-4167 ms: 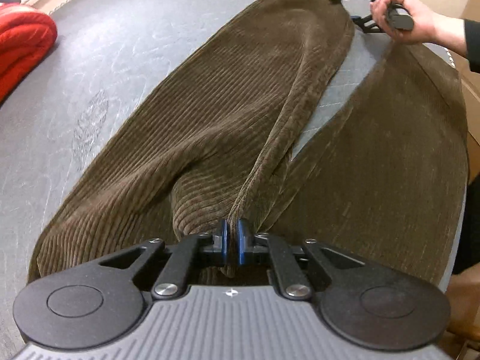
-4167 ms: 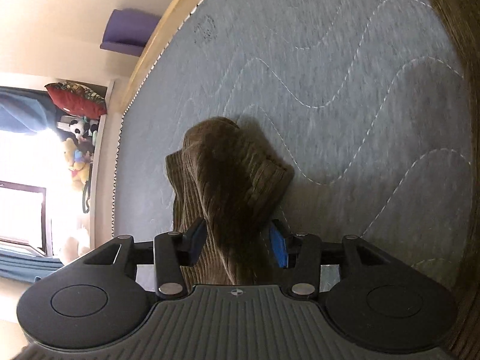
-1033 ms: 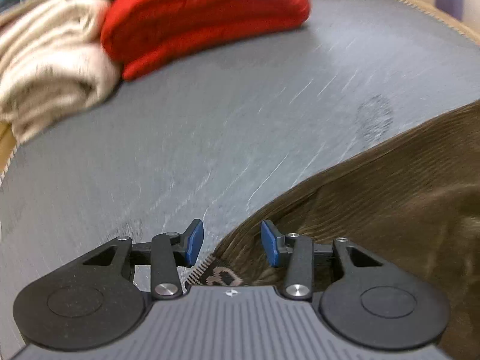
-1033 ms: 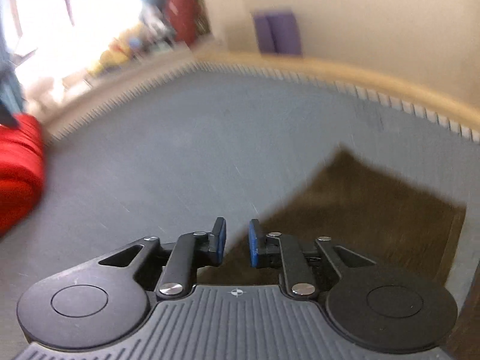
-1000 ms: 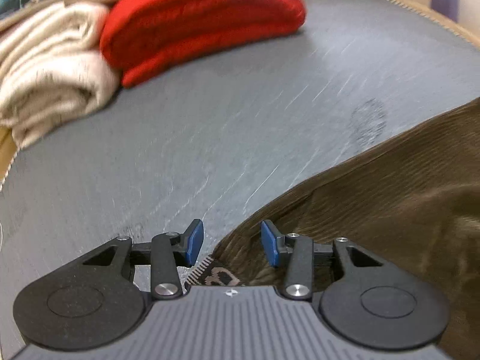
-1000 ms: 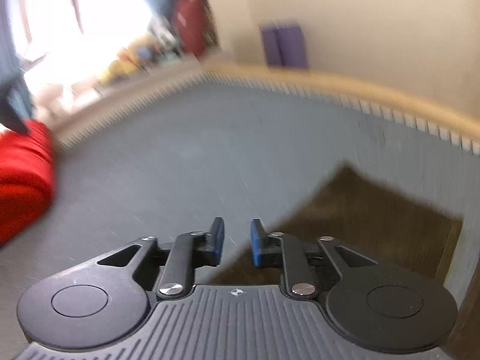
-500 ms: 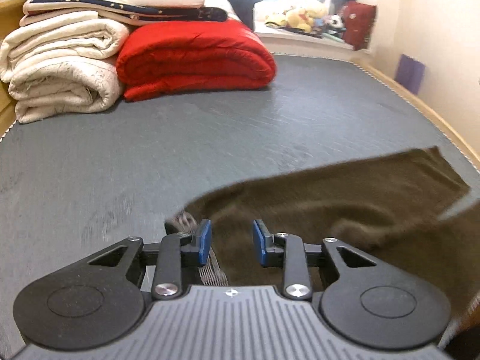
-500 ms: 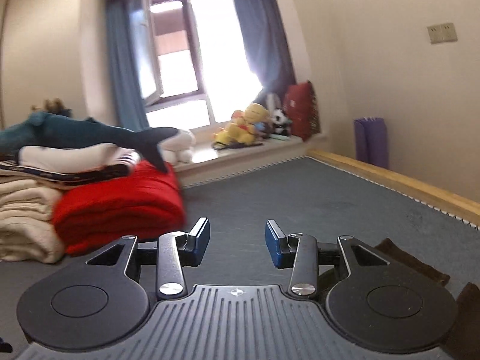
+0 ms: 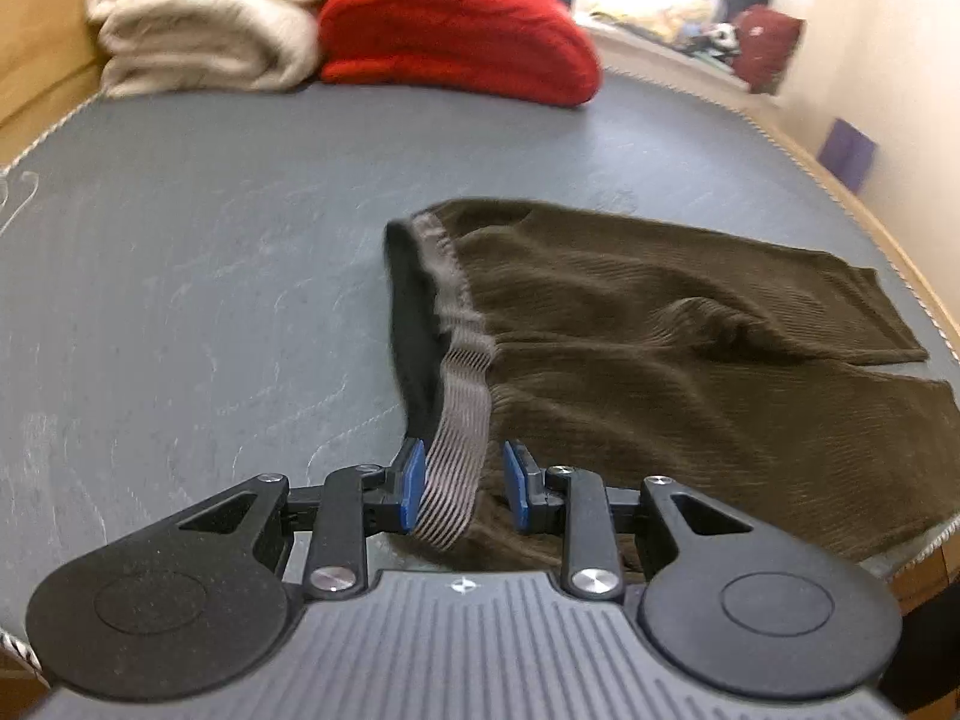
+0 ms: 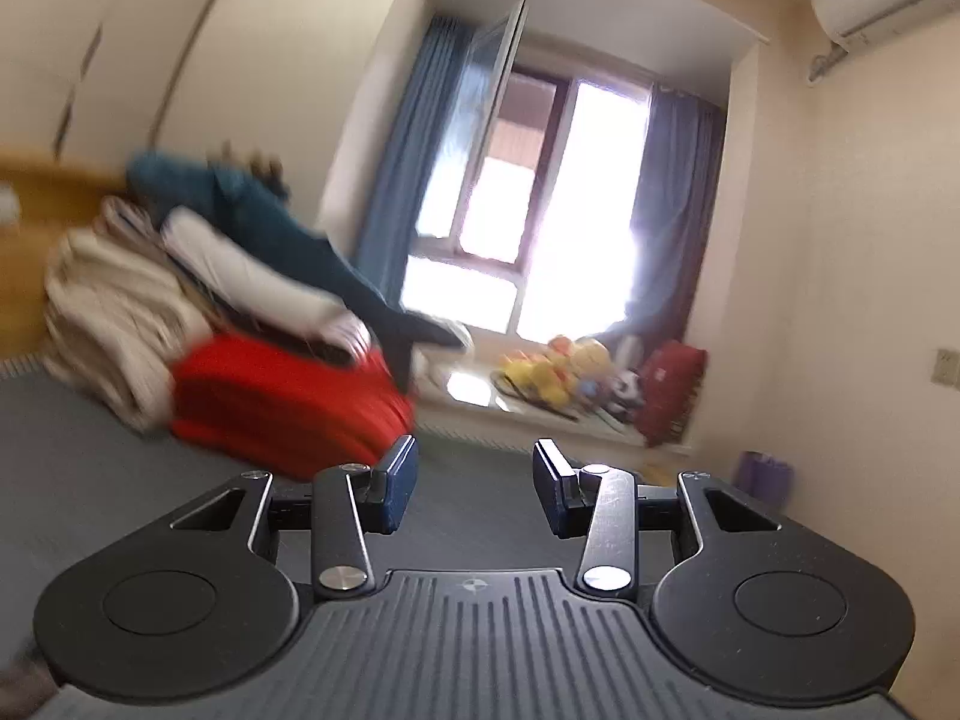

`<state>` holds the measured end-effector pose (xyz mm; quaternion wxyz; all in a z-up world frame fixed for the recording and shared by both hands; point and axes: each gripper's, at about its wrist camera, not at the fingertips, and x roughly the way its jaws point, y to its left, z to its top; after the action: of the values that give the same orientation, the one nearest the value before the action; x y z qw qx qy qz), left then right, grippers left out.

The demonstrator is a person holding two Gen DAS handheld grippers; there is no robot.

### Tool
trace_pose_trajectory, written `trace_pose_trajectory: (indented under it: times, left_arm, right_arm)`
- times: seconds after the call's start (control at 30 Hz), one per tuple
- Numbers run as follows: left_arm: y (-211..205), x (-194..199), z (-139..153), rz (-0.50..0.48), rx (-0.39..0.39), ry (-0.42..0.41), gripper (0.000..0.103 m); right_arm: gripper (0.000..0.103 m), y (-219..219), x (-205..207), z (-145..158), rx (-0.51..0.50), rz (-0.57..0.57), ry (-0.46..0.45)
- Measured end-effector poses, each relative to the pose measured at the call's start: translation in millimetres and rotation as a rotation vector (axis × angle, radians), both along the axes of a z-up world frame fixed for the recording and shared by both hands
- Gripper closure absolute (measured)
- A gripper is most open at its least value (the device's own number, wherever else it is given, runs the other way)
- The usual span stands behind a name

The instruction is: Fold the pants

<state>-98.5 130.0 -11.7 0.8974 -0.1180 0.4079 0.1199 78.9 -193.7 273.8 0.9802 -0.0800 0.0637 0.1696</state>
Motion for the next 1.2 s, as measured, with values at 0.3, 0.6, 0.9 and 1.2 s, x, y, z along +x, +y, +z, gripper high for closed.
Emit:
trace_pose_trajectory:
  times: [0.3,0.6,0.9,1.2]
  left_arm:
    - [5.5,20.7,-30.1,0.056,0.006,0.05,0.052]
    - [15.6,33.8,-52.6,0.125,0.002,0.125,0.027]
    - [24.9,45.8,-87.0,0.141,-0.096,0.273,0.02]
    - [25.6,51.4,-97.0,0.118,-0.115,0.288,0.034]
  right_arm:
    - [0.047,-10.5,-44.5,-105.2,0.119,-0.052,0.198]
    - [0.047,-15.4,-77.9,-226.5,0.016,-0.044,0.454]
    - [0.047,13.6,-64.3,-273.6,0.015,-0.065,0.674]
    - [0.046,74.2,-77.5,-313.2,-0.181,0.179,0.869]
